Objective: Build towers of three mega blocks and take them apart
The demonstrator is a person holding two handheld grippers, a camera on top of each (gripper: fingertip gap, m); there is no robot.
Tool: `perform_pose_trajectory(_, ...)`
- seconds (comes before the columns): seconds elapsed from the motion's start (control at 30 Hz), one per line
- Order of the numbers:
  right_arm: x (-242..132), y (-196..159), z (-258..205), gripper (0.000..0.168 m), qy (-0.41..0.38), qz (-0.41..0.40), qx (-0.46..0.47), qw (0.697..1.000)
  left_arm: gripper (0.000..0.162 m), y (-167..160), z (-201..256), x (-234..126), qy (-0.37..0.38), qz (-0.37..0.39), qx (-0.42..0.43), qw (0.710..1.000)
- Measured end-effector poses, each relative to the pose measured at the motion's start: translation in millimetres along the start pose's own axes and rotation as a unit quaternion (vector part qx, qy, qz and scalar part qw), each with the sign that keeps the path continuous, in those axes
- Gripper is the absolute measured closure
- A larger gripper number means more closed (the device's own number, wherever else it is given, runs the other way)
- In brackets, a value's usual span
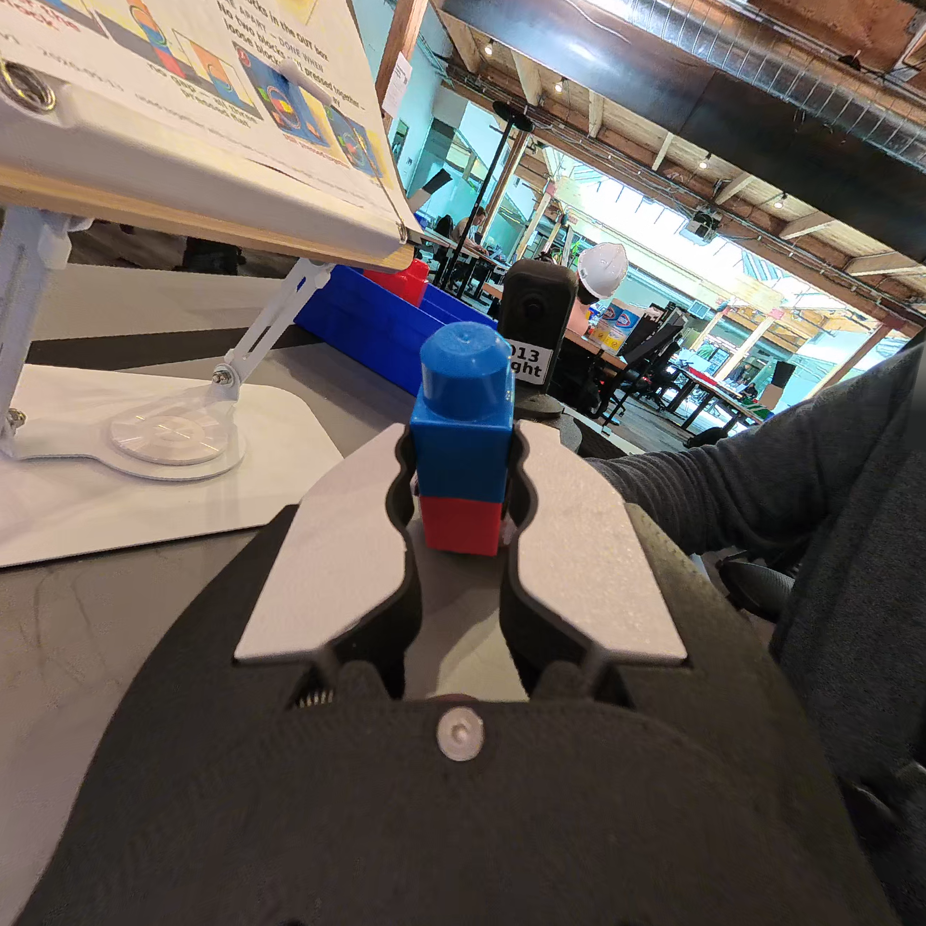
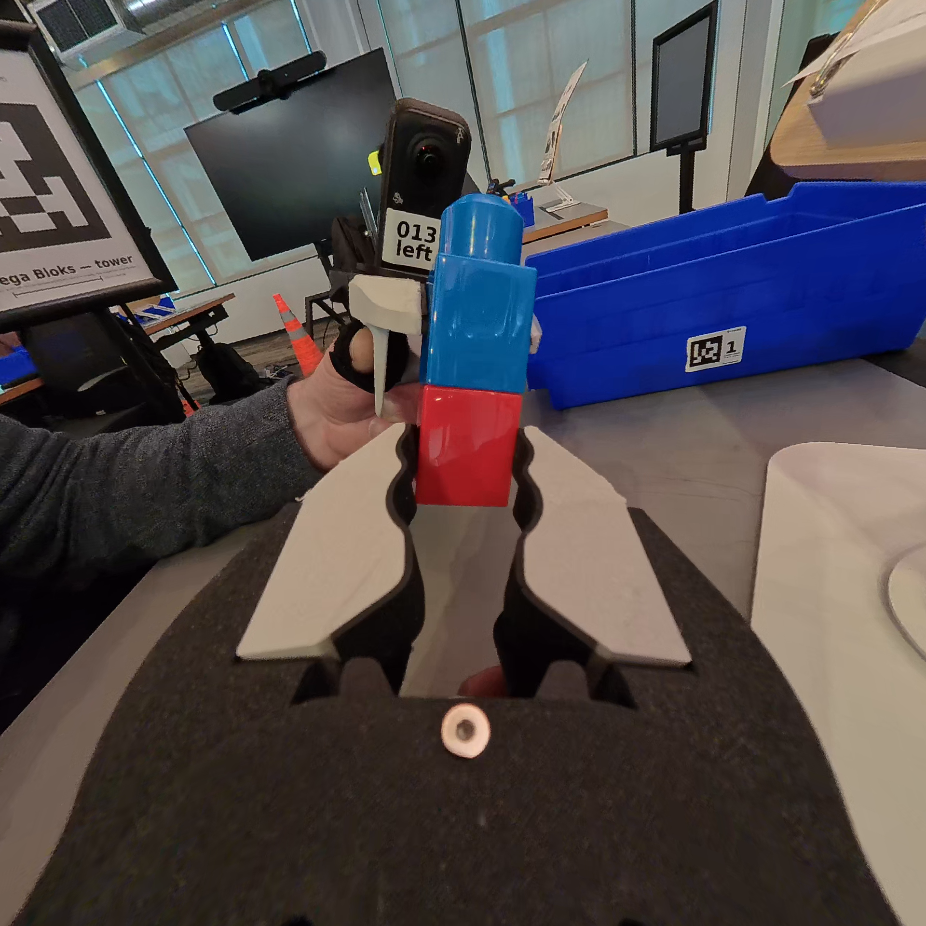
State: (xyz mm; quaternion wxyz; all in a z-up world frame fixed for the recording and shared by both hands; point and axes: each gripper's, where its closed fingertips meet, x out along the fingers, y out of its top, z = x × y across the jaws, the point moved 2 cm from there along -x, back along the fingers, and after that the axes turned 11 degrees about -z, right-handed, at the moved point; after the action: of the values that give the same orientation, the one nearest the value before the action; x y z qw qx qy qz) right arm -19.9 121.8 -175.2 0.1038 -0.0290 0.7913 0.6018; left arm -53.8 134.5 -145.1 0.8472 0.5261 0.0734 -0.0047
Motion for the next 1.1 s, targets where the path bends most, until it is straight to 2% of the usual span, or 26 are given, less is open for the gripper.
perform_pose_trajectory(0.4,2.3,-0.6,-0.3,0.132,0.007,-0.005,0.004,1.000,0.127,-0.8,-1.6,-2.8,-0.024,0.020,-0.004,1.000)
perform_pose_trajectory(1.1,1.9,-1.1,-4.4,0.132,0.025,-0.006,-0.001,1.000,0.127,-6.7,3.5,-5.5,-0.028,-0.022,0.026,0.999)
